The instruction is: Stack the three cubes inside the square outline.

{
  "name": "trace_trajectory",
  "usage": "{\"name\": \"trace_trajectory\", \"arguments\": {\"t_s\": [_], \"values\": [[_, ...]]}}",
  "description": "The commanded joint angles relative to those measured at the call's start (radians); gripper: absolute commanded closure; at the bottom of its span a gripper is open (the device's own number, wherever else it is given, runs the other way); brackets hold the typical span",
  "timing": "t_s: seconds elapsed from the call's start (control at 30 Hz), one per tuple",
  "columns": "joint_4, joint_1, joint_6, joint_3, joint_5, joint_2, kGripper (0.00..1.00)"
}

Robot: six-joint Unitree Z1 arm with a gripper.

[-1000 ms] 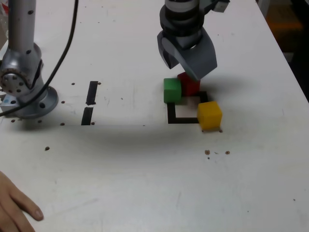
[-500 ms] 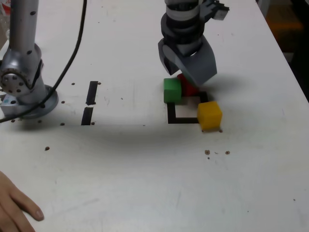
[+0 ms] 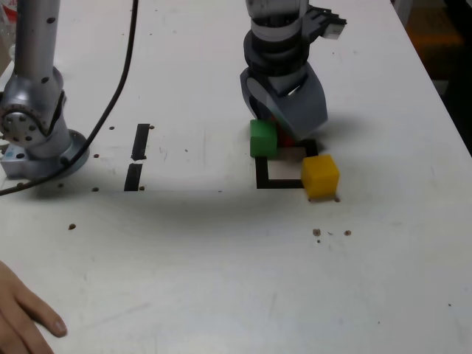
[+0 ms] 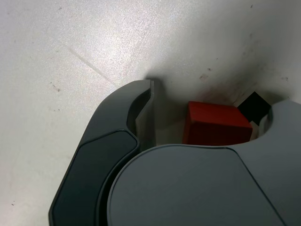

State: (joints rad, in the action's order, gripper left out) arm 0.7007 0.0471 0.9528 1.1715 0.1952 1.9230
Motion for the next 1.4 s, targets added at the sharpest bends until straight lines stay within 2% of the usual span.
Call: {"name": "trace_trajectory", "arguments": {"t_s": [0.0, 0.33, 0.47, 0.63, 0.8, 1.17, 1.37], "values": [[-0.021, 0.0, -0.002, -0.01, -0.004, -0.001, 0.25], [-0.087, 0.0, 0.022, -0.03, -0.008, -0.008, 0.55], [-0.087, 0.0, 0.024, -0.027, -0.015, -0.009, 0.62], [-0.077, 0.0, 0.023, -0.011, -0.046, -0.013, 0.7], [-0.06, 0.0, 0.017, 0.015, -0.071, -0.036, 0.72], [0.069, 0.0, -0.042, 0.14, -0.065, -0.133, 0.72], [0.098, -0.014, -0.075, 0.13, -0.121, -0.172, 0.72]]}}
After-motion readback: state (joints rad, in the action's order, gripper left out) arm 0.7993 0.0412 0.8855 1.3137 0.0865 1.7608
